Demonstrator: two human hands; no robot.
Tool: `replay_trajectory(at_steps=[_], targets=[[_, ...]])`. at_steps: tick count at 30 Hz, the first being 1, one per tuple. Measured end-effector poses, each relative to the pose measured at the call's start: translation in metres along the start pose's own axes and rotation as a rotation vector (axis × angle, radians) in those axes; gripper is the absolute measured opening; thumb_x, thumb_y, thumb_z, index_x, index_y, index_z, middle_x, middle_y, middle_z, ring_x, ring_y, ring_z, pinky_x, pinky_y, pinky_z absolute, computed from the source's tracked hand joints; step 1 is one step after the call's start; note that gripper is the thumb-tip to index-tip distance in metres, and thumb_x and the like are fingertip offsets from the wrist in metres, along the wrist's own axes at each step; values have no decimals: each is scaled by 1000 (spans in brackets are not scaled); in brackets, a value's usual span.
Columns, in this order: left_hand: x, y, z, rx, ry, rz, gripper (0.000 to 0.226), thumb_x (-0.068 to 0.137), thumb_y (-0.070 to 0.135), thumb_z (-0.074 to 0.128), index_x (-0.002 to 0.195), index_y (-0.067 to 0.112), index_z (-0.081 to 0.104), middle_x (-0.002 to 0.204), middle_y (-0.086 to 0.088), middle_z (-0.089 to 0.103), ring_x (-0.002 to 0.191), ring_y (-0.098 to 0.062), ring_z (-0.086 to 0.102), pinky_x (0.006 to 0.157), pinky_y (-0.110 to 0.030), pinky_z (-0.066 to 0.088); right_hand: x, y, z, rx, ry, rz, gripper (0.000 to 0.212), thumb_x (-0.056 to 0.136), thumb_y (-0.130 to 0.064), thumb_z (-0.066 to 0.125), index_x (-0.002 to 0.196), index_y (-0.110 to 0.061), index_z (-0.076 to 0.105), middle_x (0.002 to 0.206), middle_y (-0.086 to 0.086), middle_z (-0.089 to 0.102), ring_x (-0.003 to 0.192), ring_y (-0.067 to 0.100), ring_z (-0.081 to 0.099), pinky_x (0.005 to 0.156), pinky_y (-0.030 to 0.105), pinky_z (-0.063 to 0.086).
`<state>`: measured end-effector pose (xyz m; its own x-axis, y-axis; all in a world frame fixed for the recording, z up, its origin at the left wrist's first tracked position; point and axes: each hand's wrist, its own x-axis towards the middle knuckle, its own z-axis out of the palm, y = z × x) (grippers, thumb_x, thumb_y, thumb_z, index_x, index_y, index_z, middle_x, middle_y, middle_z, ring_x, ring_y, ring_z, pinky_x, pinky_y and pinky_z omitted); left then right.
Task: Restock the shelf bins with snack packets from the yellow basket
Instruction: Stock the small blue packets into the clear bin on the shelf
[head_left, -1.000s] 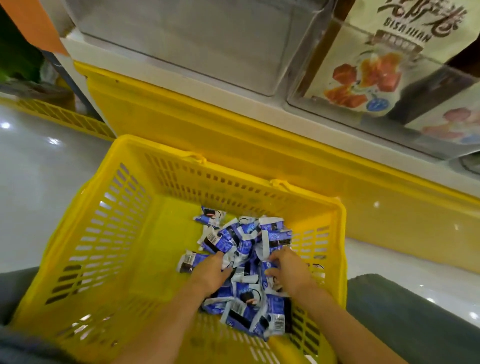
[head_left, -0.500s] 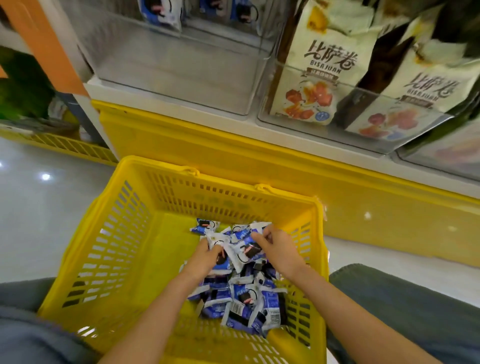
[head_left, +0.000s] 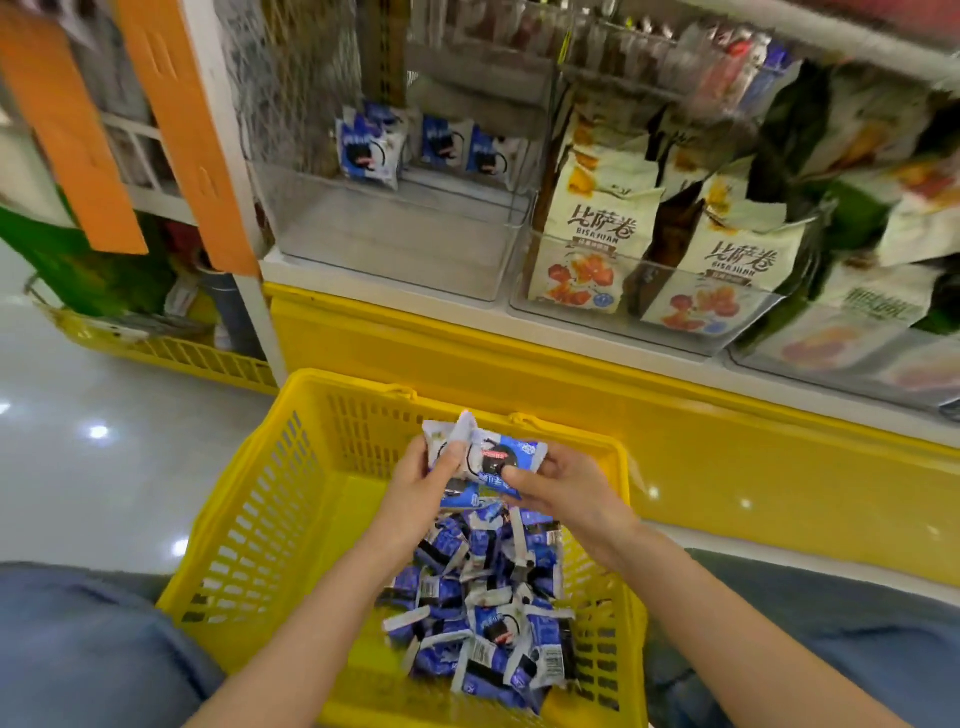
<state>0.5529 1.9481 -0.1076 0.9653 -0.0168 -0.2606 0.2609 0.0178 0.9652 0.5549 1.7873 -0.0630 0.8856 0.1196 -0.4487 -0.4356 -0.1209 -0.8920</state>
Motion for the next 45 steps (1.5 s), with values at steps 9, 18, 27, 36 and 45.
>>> replay_trajectory(at_steps=[9, 18, 27, 36, 45], targets=[[-3, 62, -35, 174, 31, 270, 16, 92, 27, 52, 107, 21, 53, 99, 10, 63, 88, 4, 60, 70, -13, 49, -12, -51, 23, 35, -74, -30, 32, 79, -22, 72, 108, -15, 64, 99, -5, 73, 94, 8, 66, 76, 17, 50], [-2, 93, -49, 194, 104, 361, 22, 85, 23, 64, 91, 33, 46, 88, 16, 59, 74, 18, 57, 62, -8, 46, -4, -108, 72, 312, 29, -77, 19, 88, -15, 62, 104, -5, 62, 96, 7, 73, 83, 13, 70, 67, 23, 57], [23, 125, -97, 39, 228, 358, 20, 86, 24, 61, 101, 16, 50, 92, 8, 60, 83, -2, 59, 62, -11, 50, 46, -203, 94, -40, 226, -393, 21, 89, -23, 61, 110, -22, 57, 103, -1, 68, 101, 18, 63, 92, 39, 50], [54, 132, -148, -70, 435, 299, 20, 89, 23, 59, 99, 11, 47, 93, 5, 56, 76, -4, 59, 49, -11, 47, 172, -268, 106, -819, 400, -622, 46, 81, -24, 72, 118, -6, 53, 109, 6, 54, 96, 16, 50, 73, 21, 37], [71, 132, -165, -131, 469, 256, 28, 87, 26, 61, 107, 14, 45, 101, 2, 57, 76, -5, 60, 51, -10, 48, 252, -261, 133, -1283, 213, -661, 38, 79, -16, 73, 110, 2, 59, 114, 18, 60, 101, 24, 55, 82, 29, 42]])
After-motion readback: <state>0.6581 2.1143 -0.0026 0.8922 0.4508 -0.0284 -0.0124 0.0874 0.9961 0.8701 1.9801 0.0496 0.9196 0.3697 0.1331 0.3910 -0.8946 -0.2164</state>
